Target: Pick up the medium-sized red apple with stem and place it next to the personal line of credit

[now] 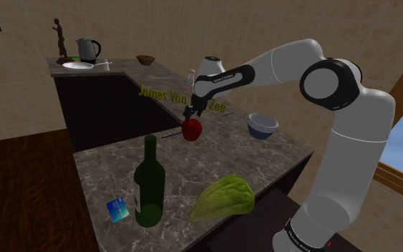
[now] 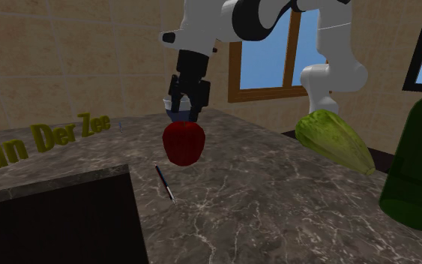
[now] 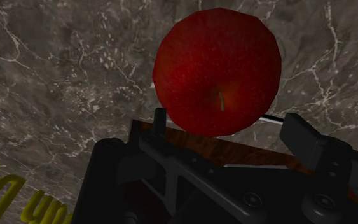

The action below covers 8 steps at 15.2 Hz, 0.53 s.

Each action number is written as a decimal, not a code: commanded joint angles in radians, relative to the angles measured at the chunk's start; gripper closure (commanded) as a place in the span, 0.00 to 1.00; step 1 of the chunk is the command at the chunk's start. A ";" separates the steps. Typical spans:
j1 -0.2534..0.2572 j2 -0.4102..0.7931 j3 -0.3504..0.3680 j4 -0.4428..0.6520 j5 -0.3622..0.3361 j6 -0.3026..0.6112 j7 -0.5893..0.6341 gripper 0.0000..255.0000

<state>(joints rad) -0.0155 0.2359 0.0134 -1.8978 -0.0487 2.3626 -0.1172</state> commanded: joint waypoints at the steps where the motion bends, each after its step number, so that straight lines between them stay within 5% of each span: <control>1: 0.000 0.000 0.000 0.000 0.000 0.000 0.000 0.00; 2: 0.000 0.000 0.000 0.000 0.000 0.000 0.000 0.00; 3: 0.000 0.000 0.000 0.000 0.000 0.000 0.000 1.00; 8: 0.000 0.000 0.000 0.000 0.000 0.000 0.000 1.00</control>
<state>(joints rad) -0.0154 0.2360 0.0134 -1.8978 -0.0487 2.3628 -0.1172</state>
